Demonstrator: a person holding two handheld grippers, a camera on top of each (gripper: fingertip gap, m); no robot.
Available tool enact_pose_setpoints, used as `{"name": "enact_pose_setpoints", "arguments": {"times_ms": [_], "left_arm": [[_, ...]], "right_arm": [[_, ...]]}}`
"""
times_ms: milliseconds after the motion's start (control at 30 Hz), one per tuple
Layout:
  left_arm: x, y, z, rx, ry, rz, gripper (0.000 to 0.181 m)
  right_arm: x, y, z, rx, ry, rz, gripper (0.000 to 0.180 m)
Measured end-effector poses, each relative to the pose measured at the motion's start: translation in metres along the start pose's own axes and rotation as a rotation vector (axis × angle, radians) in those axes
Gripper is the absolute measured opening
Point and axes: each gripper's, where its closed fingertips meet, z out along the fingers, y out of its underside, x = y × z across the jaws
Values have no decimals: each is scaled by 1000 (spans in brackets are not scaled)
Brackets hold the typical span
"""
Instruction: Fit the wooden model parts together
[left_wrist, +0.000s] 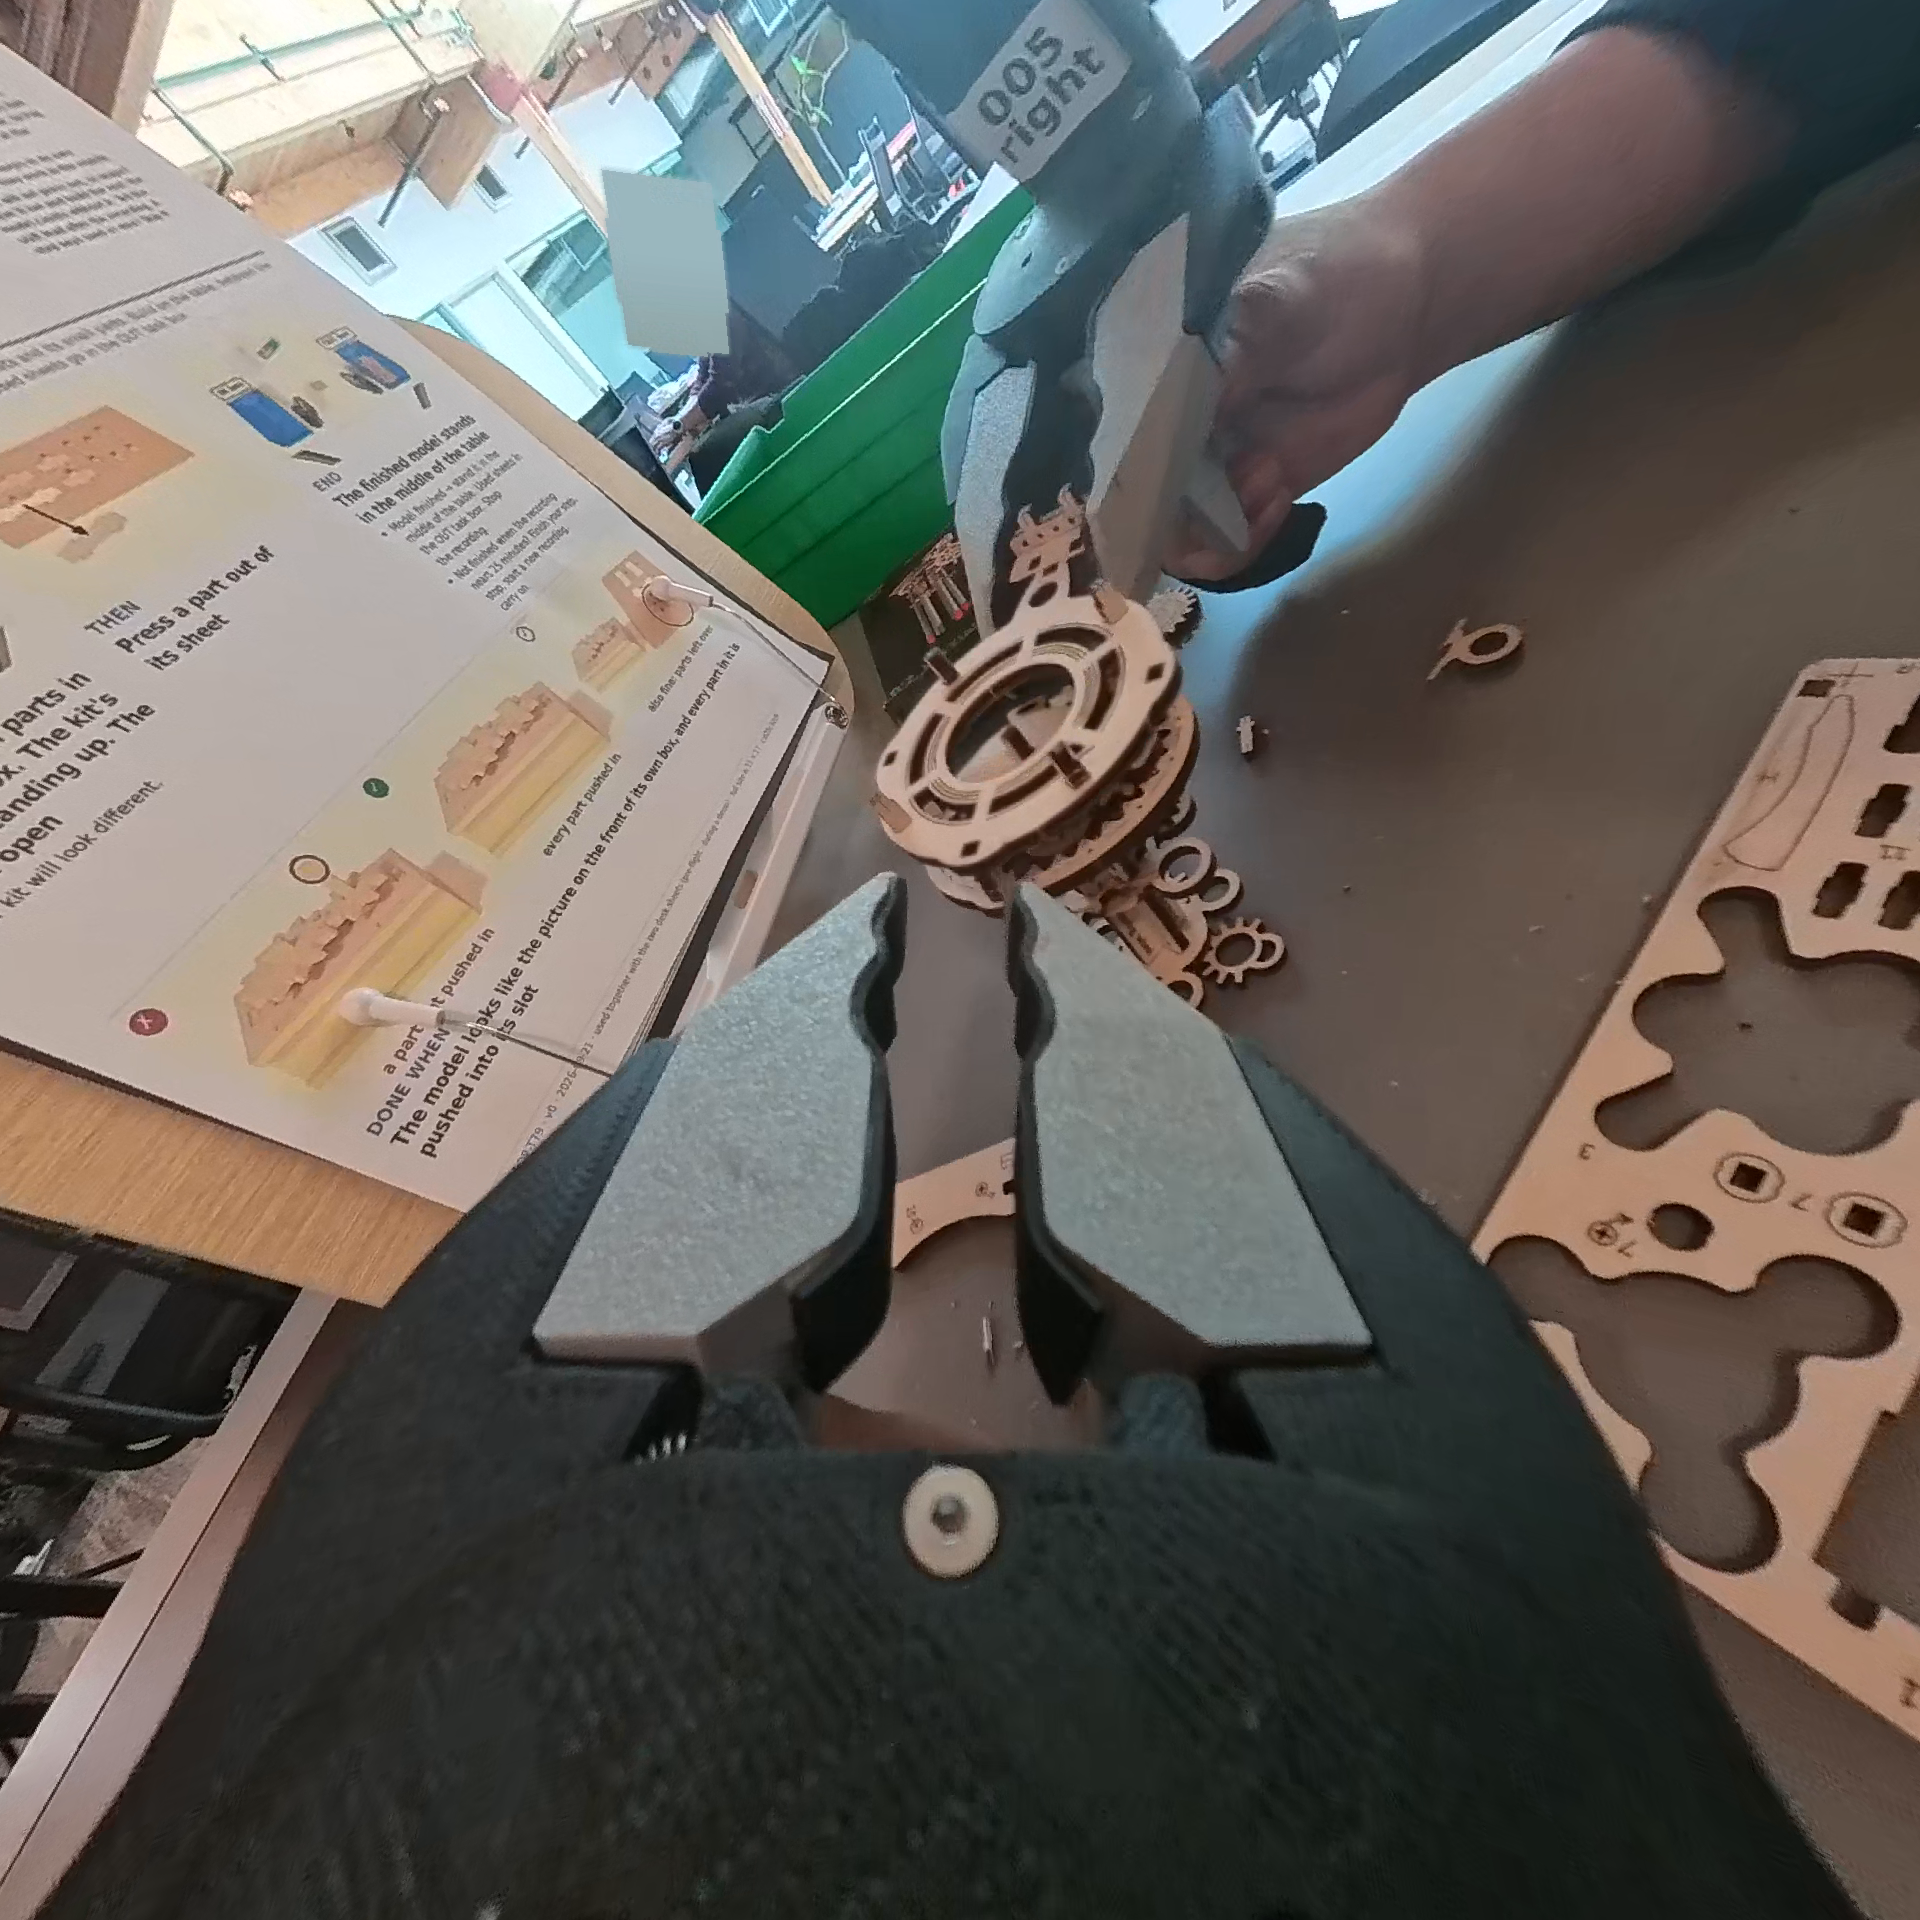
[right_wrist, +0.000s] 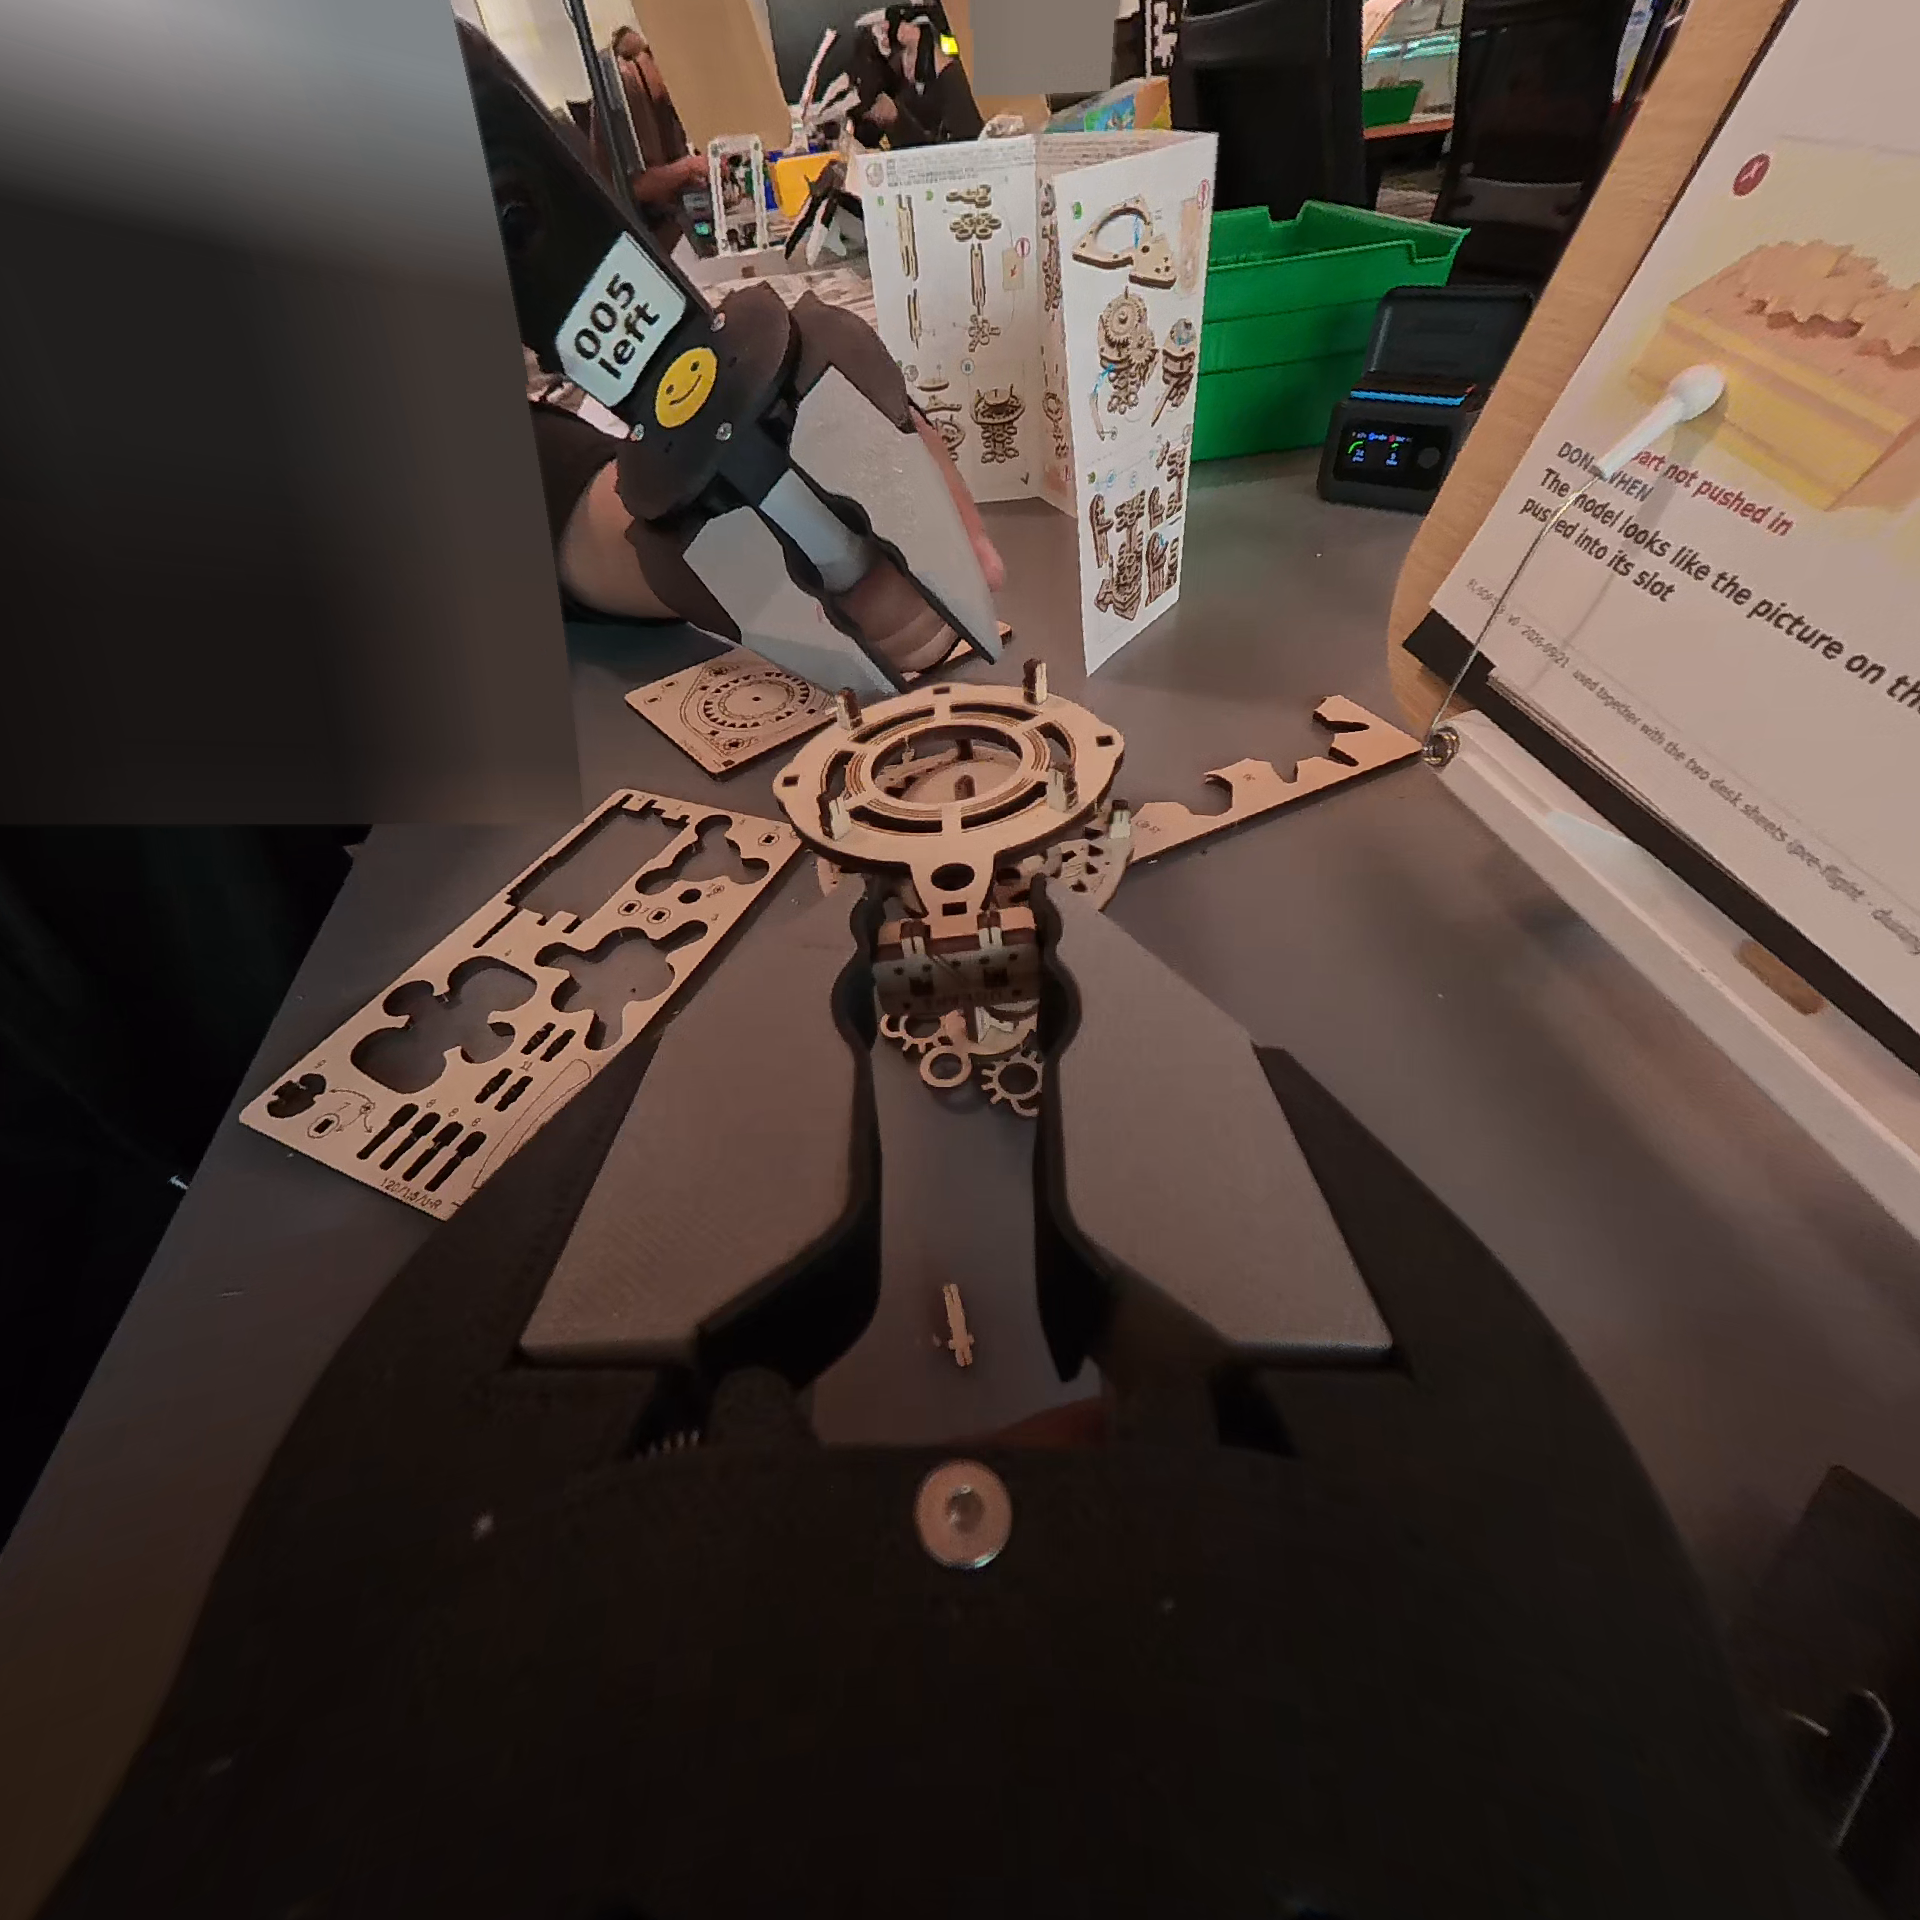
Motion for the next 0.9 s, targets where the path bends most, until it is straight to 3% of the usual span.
{"name": "enact_pose_setpoints", "arguments": {"times_ms": [900], "left_arm": [[9,-3,4,18,66,-76,18]], "right_arm": [[3,5,-6,-39,10,-5,24]]}}
